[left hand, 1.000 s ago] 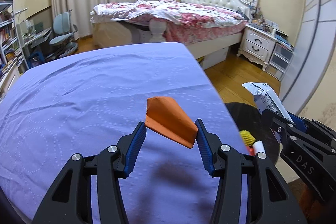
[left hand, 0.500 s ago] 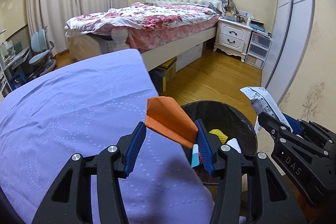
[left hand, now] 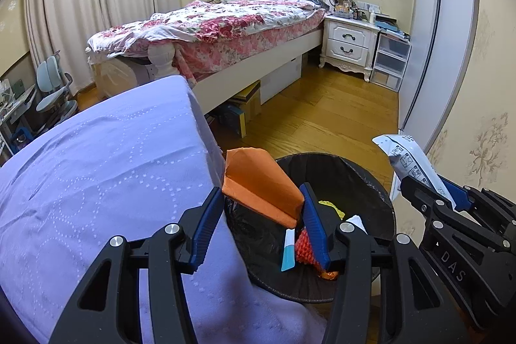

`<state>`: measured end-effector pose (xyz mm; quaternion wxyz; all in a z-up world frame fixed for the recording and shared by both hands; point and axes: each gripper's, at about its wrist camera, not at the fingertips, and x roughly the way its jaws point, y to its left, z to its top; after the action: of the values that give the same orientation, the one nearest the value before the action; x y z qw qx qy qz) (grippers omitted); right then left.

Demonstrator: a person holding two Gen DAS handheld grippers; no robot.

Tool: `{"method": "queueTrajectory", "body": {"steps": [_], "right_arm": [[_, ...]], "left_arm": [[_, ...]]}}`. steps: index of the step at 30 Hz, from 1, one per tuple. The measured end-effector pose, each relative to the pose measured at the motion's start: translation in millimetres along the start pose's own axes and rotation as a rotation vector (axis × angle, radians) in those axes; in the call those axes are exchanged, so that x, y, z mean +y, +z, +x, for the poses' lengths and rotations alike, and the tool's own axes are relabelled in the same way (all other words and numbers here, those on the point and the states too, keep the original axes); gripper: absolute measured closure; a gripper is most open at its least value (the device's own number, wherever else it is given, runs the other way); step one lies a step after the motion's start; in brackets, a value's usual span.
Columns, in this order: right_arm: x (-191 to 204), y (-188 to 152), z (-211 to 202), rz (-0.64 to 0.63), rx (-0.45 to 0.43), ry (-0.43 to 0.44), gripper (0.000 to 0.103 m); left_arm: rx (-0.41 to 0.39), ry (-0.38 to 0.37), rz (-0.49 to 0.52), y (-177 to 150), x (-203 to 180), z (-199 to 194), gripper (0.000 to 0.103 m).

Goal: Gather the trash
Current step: 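Carry the packet and orange piece over the black bin and open both grippers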

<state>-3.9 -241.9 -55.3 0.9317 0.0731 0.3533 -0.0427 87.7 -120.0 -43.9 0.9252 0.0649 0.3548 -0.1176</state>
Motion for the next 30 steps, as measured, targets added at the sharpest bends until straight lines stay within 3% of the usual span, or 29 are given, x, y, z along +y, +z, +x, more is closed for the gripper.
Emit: {"method": "queueTrajectory", "body": {"steps": [10, 12, 14, 18, 30], "right_arm": [[-8.9, 0.6, 9.0, 0.012, 0.010, -0.003, 0.073], [-10.5, 2.0, 11.5, 0.016, 0.013, -0.002, 0.072], [-12.7, 1.7, 12.1, 0.021, 0.012, -0.006, 0.066], [-16.9, 1.3, 13.3, 0.032, 0.011, -0.016, 0.061], [-16.4, 3.5, 3.9, 0.036, -0.013, -0.045, 0.038]], "left_arm": [[0.015, -0.002, 0.017, 2.6, -8.9, 11.7, 0.050], [0.017, -0.001, 0.017, 2.5, -11.0, 12.8, 0.041], [0.016, 0.006, 0.015, 2.9, -10.8, 12.9, 0.033], [0.017, 0.014, 0.014, 1.4, -11.2, 13.1, 0.028], [0.002, 0.045, -0.005, -1.7, -4.4, 3.0, 0.021]]}}
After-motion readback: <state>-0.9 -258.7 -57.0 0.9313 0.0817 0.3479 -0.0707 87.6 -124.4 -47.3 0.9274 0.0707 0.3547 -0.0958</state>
